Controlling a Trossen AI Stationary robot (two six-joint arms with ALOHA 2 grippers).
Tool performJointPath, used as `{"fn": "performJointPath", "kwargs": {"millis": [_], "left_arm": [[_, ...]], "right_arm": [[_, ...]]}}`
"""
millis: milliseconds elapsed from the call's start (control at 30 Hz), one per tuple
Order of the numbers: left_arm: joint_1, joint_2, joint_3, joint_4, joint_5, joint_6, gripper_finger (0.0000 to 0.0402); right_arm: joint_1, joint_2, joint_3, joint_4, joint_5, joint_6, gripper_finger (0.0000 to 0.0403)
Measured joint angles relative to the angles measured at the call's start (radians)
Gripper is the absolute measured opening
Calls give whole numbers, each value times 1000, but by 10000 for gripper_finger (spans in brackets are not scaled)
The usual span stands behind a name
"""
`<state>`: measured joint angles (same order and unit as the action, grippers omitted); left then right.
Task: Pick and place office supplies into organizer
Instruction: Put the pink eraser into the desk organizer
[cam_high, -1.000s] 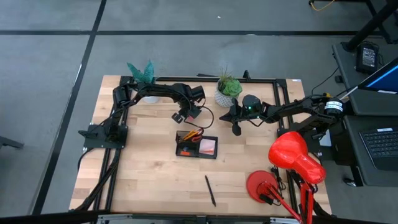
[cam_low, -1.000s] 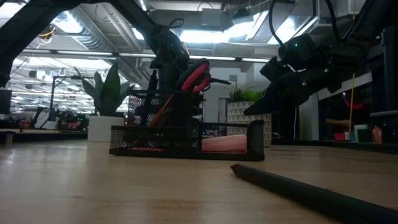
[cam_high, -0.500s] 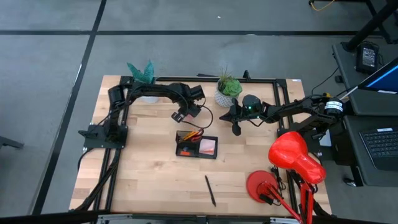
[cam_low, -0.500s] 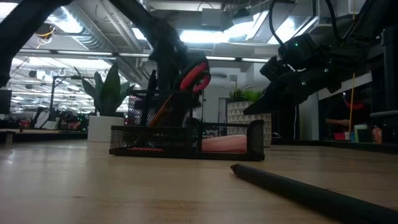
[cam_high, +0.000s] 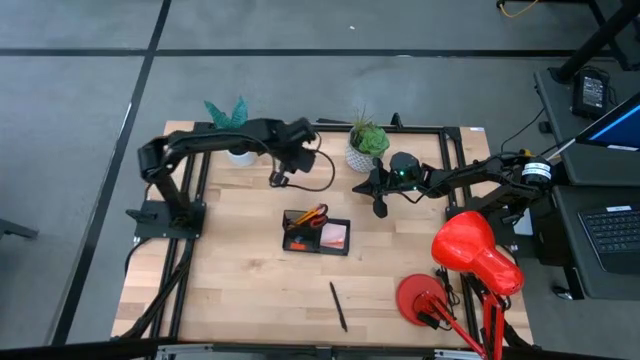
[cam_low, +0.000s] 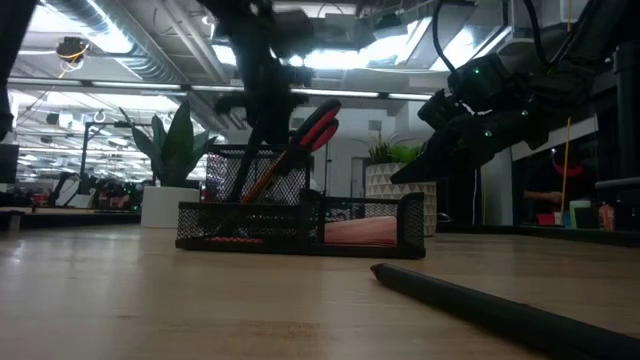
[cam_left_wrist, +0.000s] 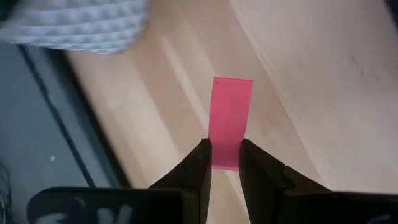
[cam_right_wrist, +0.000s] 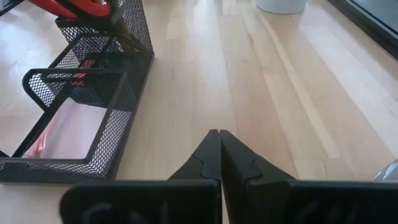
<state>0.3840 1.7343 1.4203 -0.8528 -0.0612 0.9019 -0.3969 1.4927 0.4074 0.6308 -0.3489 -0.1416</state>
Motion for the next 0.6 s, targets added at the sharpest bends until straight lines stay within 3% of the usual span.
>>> {"fn": "performJointPath", "kwargs": {"millis": [267, 600], "left_arm": [[-56, -159, 1, -130, -3, -171, 65], [-261, -229, 2, -202, -3, -450, 65]], "right_arm": [[0, 0, 0, 0, 0, 3, 0], [0, 0, 0, -18, 0, 5, 0]]}}
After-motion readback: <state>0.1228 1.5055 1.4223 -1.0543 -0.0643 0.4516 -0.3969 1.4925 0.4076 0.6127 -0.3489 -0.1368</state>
